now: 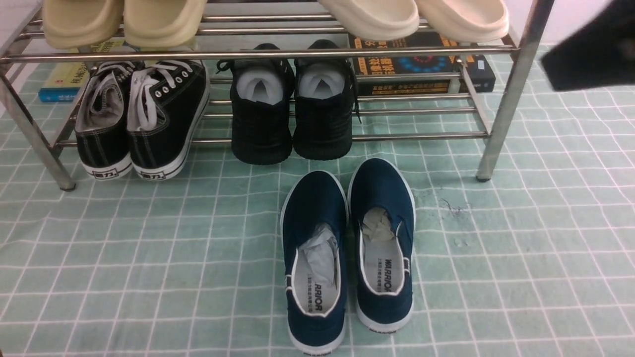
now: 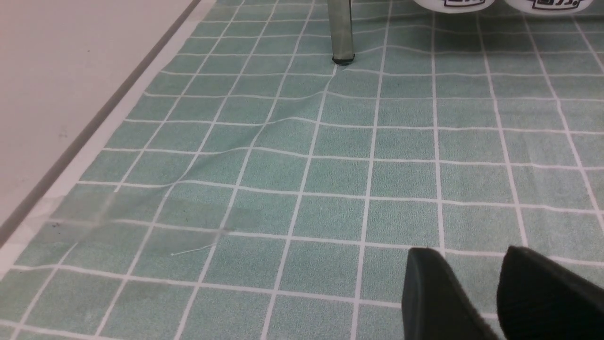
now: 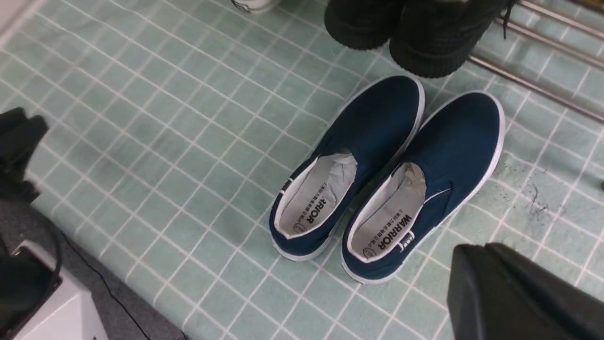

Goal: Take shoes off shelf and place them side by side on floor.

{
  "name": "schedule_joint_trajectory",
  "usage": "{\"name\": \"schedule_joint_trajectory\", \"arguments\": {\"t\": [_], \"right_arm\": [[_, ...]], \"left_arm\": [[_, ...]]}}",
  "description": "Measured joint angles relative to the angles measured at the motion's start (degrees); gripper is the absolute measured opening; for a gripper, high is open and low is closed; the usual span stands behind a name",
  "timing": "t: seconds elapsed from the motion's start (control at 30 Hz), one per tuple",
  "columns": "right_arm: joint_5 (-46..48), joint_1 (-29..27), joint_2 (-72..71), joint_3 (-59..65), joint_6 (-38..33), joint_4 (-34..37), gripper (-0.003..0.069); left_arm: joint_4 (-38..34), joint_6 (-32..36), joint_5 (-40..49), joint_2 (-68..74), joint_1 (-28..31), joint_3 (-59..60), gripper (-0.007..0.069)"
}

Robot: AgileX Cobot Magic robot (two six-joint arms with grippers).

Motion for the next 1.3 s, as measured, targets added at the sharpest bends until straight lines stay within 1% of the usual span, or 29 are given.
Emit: {"name": "schedule_joint_trajectory", "arguments": {"t": [0.07,0.13,0.2,0.23,0.27,0.3,0.33,0.37,0.4,0.47,0.5,0.53,0.63,0.67,0.8,0.97,1.3], "right_arm": [[0.11,0.0,-5.41,4.24,-0.52,-0.16,-0.0015],[-0.86,0.0,-11.53,11.37,-1.38,-0.38,-0.0015],[-6.39,0.0,-17.52,20.07,-1.75,-0.63,-0.0015],[-7.86,0.0,-18.61,21.91,-1.75,-0.71,-0.0015],[-13.56,0.0,-21.94,29.6,-1.75,-0.99,-0.0015],[-18.93,0.0,-24.06,34.47,-1.75,-1.25,-0.0015],[-18.93,0.0,-24.06,35.44,-1.75,-1.27,-0.0015],[-27.42,0.0,-25.87,43.75,-1.75,-1.37,-0.0015],[-30.33,0.0,-26.25,46.31,-1.75,-1.42,-0.0015],[-40.39,0.0,-26.4,54.29,-1.75,-1.43,-0.0015],[-41.26,0.0,-26.46,54.91,-1.75,-1.43,-0.0015],[-46.85,0.0,-26.52,58.66,-1.75,-1.43,-0.0013],[-55.79,0.0,-26.61,63.94,-1.75,-1.49,-0.001],[-57.3,0.0,-26.71,64.87,-1.75,-1.49,-0.001],[-59.24,0.0,-26.71,66.84,-1.75,-1.49,-0.0007],[-59.51,0.0,-26.71,69.04,-1.75,-1.49,-0.0003],[-57.69,0.0,-26.71,69.46,-1.75,-1.89,0.0002]], "left_arm": [[0.0,0.0,0.0,0.0,0.0,0.0,0.0242],[0.0,0.0,0.0,0.0,0.0,0.0,0.0242],[0.0,0.0,0.0,0.0,0.0,0.0,0.0242],[0.0,0.0,0.0,0.0,0.0,0.0,0.0242],[0.0,0.0,0.0,0.0,0.0,0.0,0.0242],[0.0,0.0,0.0,0.0,0.0,0.0,0.0242],[0.0,0.0,0.0,0.0,0.0,0.0,0.0242],[0.0,0.0,0.0,0.0,0.0,0.0,0.0242],[0.0,0.0,0.0,0.0,0.0,0.0,0.0242],[0.0,0.0,0.0,0.0,0.0,0.0,0.0242],[0.0,0.0,0.0,0.0,0.0,0.0,0.0242],[0.0,0.0,0.0,0.0,0.0,0.0,0.0242],[0.0,0.0,0.0,0.0,0.0,0.0,0.0242],[0.0,0.0,0.0,0.0,0.0,0.0,0.0242],[0.0,0.0,0.0,0.0,0.0,0.0,0.0242],[0.0,0.0,0.0,0.0,0.0,0.0,0.0242],[0.0,0.0,0.0,0.0,0.0,0.0,0.0242]]}}
